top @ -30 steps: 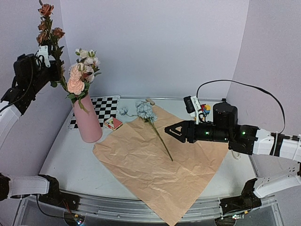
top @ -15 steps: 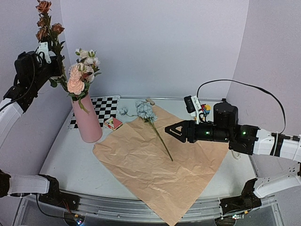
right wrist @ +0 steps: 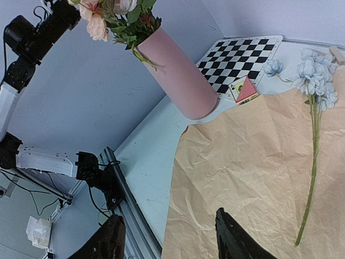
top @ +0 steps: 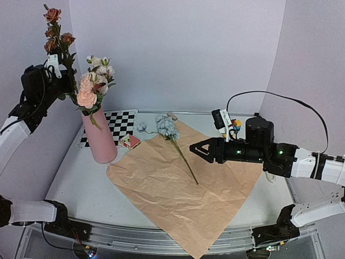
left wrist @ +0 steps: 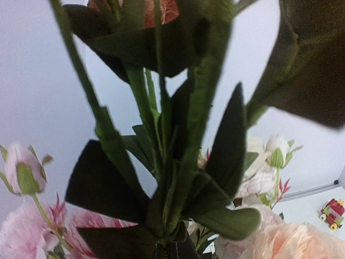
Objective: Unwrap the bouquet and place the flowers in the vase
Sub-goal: Insert the fake flower into the vase.
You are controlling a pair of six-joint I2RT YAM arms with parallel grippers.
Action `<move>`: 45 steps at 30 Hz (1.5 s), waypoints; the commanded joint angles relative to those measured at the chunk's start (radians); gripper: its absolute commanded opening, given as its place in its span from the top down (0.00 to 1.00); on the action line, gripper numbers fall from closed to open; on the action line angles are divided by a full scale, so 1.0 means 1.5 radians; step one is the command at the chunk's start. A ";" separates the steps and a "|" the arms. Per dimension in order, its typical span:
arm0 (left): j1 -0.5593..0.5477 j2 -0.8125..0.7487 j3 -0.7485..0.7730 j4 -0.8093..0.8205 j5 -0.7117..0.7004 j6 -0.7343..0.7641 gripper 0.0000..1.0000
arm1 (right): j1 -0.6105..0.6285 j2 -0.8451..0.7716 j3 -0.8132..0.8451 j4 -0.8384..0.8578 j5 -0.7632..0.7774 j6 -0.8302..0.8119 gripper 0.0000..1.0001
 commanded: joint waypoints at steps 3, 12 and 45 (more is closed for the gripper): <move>0.004 -0.041 -0.077 0.035 0.030 -0.053 1.00 | 0.003 -0.020 0.011 0.010 0.002 -0.008 0.42; 0.003 -0.063 -0.189 0.074 0.070 -0.048 1.00 | 0.002 -0.025 0.008 0.010 0.002 -0.008 0.42; 0.003 0.017 -0.091 0.083 0.064 -0.039 1.00 | 0.003 -0.034 0.011 0.004 0.006 -0.011 0.42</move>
